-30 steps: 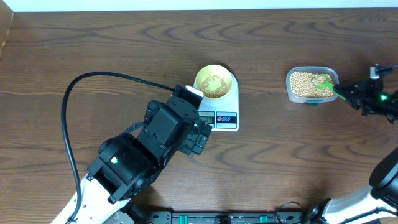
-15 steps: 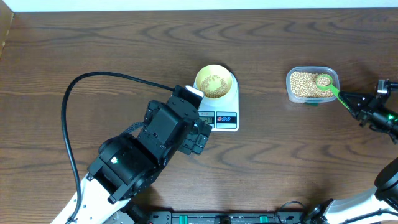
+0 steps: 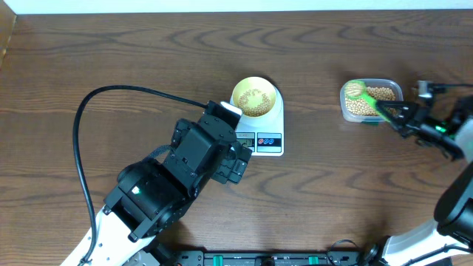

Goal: Scoop item into bowl and weigh 50g on scale
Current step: 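Dip the green scoop into the soybeans with the right gripper, then carry the filled scoop with the right gripper over the yellow bowl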

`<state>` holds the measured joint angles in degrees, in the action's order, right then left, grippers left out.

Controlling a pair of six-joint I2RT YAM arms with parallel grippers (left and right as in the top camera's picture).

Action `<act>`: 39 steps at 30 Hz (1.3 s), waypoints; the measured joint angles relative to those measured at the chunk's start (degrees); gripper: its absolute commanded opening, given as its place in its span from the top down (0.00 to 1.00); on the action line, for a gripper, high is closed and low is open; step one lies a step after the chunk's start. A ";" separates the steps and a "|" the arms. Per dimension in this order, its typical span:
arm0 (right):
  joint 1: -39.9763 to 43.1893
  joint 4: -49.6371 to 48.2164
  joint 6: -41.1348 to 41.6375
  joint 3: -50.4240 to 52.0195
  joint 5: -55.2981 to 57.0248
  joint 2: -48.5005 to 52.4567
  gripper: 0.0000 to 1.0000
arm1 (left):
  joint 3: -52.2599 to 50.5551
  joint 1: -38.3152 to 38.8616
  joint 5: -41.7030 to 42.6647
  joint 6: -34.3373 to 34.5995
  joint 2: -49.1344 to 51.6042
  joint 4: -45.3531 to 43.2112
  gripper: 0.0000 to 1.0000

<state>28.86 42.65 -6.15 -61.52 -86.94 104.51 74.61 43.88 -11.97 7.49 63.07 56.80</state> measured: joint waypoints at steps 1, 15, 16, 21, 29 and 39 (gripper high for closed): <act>-1.84 -0.46 0.02 0.00 -0.15 0.00 0.99 | 0.00 0.00 0.00 0.02 0.00 -0.02 0.02; -20.52 -38.34 23.78 -0.02 0.87 0.00 0.99 | 0.00 0.00 0.00 0.02 0.04 -0.02 0.02; -21.38 -41.77 26.29 -0.02 1.36 0.00 0.99 | 0.00 0.00 0.00 0.00 0.07 0.00 0.02; -26.01 -55.58 39.06 -0.26 3.72 0.00 0.99 | 0.00 0.00 0.00 0.00 0.07 0.00 0.02; -31.56 -57.07 46.16 -0.26 7.43 0.00 0.99 | 0.00 0.00 0.00 0.00 0.07 0.00 0.02; -36.35 -55.67 44.02 -0.24 16.35 0.00 0.99 | 0.00 0.00 0.00 0.00 0.07 0.00 0.02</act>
<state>-7.49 -13.02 37.87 -61.76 -70.59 104.51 74.61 43.88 -11.97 7.49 63.13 56.80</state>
